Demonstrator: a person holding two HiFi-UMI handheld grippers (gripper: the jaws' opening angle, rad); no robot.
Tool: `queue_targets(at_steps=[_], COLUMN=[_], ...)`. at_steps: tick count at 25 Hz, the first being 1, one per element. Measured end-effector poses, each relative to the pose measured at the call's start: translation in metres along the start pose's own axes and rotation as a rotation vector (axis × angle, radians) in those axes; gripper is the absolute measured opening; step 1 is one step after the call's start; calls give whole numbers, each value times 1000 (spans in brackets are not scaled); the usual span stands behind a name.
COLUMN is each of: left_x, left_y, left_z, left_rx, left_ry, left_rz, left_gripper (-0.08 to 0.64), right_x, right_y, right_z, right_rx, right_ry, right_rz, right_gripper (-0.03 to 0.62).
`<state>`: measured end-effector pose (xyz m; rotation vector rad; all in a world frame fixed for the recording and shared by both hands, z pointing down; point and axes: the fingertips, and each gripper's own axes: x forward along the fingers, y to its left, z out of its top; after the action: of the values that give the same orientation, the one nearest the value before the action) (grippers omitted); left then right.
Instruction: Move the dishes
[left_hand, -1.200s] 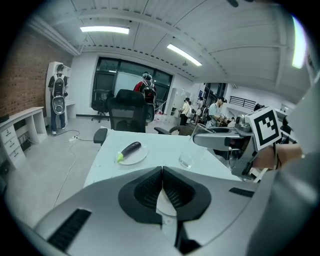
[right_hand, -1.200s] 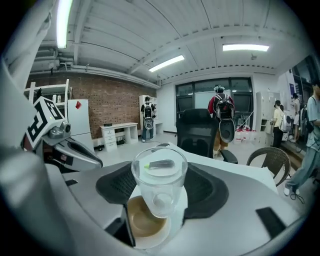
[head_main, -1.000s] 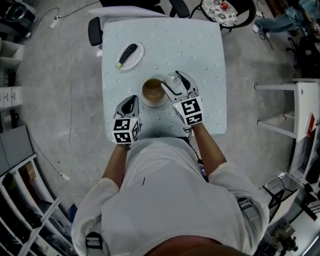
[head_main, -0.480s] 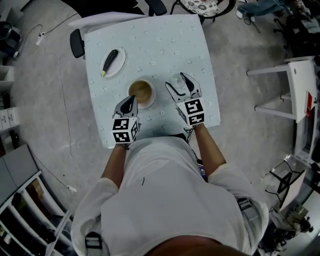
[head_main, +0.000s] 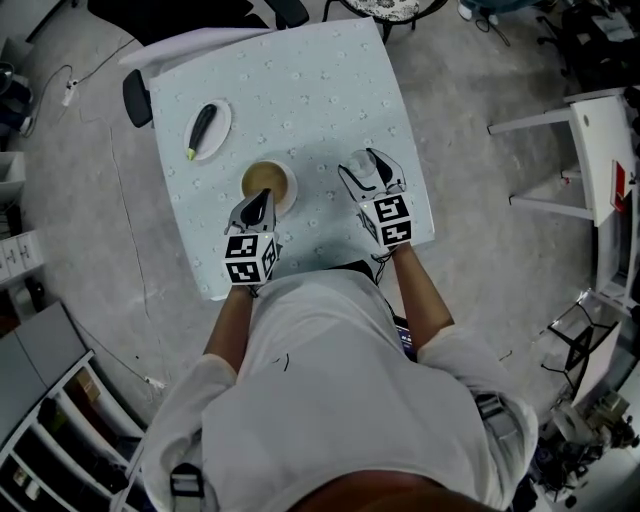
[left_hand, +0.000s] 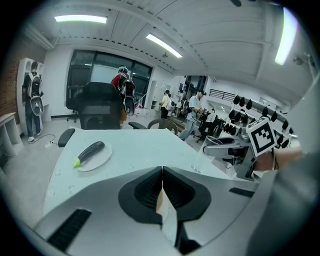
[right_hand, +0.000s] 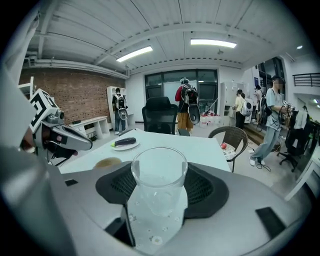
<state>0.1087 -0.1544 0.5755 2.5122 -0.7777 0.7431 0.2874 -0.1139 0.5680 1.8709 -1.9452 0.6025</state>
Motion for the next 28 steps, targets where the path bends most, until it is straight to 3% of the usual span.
queue_targets(at_steps=[12,22,28], left_x=[5,7,3], left_y=[-10,-20,-19], left_z=[-10,-17,-19], left_rx=[53,67,65], left_ry=[56,71,73], left_rz=[-13,-34,-38], left_gripper=[20,20,20], right_x=[1,-1,-5], right_y=[-20,-14,-8], right_z=[-70,-76,-76], right_rx=[75,55,93], right_ry=[80,87,76], right_rz=[-47,-32,-8], right_gripper=[276,282,325])
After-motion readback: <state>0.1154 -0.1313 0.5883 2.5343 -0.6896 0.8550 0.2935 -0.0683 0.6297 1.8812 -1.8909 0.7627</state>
